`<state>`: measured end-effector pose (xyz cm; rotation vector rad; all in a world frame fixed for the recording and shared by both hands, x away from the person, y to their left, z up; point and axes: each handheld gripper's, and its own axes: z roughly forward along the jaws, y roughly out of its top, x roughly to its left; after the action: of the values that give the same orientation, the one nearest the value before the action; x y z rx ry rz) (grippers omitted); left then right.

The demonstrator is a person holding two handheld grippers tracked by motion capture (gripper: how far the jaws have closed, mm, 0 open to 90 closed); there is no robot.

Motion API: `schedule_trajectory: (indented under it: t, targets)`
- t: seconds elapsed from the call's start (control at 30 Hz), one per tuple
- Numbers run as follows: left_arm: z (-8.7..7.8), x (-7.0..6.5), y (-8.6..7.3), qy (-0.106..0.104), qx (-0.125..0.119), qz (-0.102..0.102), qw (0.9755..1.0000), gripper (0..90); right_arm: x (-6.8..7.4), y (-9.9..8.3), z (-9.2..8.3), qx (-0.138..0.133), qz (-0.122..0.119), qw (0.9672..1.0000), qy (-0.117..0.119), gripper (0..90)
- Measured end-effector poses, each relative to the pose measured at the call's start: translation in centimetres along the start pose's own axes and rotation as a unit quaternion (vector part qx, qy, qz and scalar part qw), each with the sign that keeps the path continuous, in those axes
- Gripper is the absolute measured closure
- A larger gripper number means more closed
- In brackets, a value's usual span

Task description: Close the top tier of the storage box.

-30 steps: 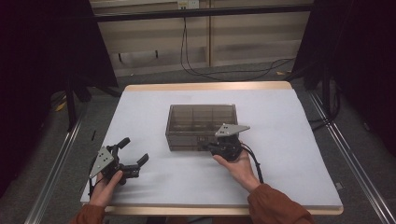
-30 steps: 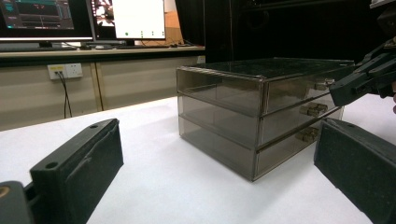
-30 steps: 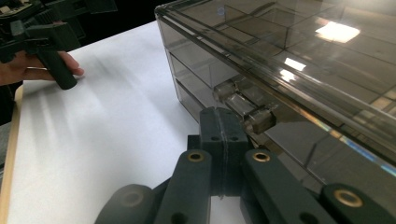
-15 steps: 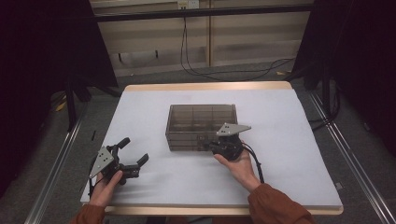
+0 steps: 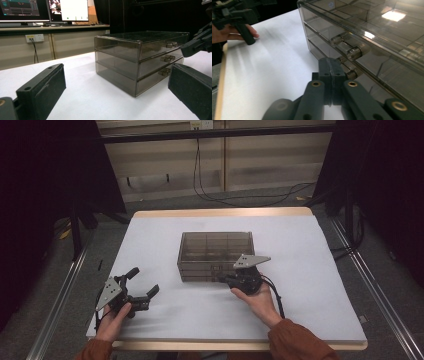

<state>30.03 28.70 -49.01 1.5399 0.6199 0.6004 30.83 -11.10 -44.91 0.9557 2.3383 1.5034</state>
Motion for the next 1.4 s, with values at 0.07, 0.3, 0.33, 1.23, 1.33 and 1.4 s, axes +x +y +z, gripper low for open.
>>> schedule_trajectory:
  t: [0.07, 0.3, 0.33, 1.23, 1.33, 1.4]
  targets:
    - [0.0, 0.0, 0.0, 0.000, 0.000, 0.000, 1.0000, 1.2, 0.0, 0.0, -0.2, -0.002, -0.001, 1.0000, 0.002, 82.0]
    - [0.0, -0.1, 0.0, -0.002, -0.002, -0.002, 1.0000, 1.2, 0.3, -0.4, -2.0, -0.001, 0.005, 0.9999, 0.012, 65.3]
    - [0.0, -0.1, 0.0, -0.002, -0.002, -0.002, 1.0000, 1.2, 0.3, -0.4, -2.0, -0.001, 0.005, 0.9999, 0.012, 65.3]
    - [0.0, -0.1, 0.0, 0.000, -0.006, -0.007, 1.0000, 1.2, -1.9, -2.6, -12.1, -0.017, 0.041, 0.9946, -0.094, 21.1]
    - [0.0, -0.1, 0.0, 0.000, -0.005, -0.007, 1.0000, 1.2, -2.2, -3.3, -13.0, -0.018, 0.053, 0.9931, -0.103, 18.8]
    - [0.0, -0.1, 0.0, 0.000, -0.005, -0.007, 1.0000, 1.2, -2.3, -3.6, -13.3, -0.018, 0.055, 0.9926, -0.107, 17.7]
